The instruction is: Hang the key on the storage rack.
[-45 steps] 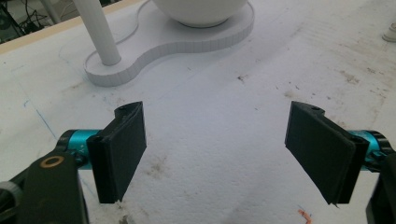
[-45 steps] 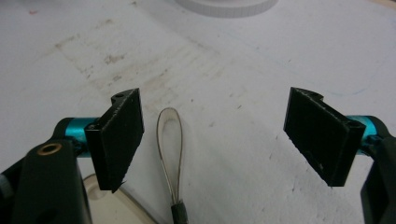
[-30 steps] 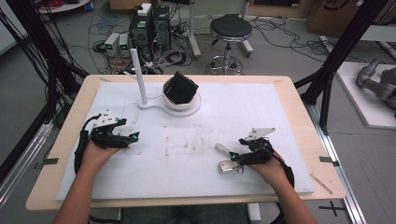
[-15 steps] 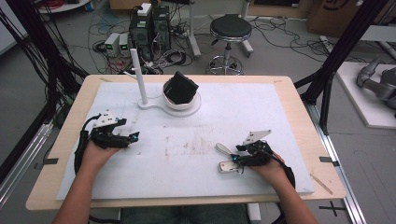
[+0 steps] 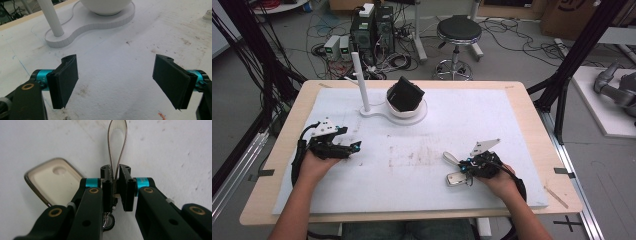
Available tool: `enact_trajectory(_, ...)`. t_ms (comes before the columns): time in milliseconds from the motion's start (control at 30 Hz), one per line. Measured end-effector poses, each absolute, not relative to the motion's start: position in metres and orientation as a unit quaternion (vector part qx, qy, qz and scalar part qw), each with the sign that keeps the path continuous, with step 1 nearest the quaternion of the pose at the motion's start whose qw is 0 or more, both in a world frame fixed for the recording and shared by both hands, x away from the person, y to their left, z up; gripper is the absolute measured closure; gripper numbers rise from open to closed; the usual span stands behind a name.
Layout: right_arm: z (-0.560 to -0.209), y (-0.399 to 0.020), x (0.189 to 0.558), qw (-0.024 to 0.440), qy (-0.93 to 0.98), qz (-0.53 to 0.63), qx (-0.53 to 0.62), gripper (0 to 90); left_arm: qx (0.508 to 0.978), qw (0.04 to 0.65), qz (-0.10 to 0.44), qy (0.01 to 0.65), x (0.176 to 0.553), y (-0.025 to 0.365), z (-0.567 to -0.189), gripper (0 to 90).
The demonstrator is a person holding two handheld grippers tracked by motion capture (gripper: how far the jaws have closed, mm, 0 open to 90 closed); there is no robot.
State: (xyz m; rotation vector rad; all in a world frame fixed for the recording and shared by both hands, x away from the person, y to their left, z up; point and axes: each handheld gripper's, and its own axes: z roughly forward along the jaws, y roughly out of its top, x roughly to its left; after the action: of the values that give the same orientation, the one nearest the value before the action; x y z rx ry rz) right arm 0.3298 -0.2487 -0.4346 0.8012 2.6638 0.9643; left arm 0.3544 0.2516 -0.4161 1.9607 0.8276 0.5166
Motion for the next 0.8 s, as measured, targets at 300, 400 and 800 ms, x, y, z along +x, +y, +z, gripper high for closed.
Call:
enact_trajectory(300, -0.405, -0.235, 0.335, 0.129, 0.872, 0.391, 0.264, 82.8, 0.792, 0.459, 0.211, 0.342, 0.351, 0.256, -0.416, 20.5)
enact_trajectory(400, -0.398, -0.232, 0.337, 0.136, 0.867, 0.399, 0.266, 82.8, 0.791, 0.459, 0.212, 0.345, 0.349, 0.257, -0.416, 20.5)
enact_trajectory(800, -0.345, -0.203, 0.358, 0.176, 0.844, 0.444, 0.243, 82.8, 0.787, 0.459, 0.217, 0.349, 0.341, 0.264, -0.415, 20.5)
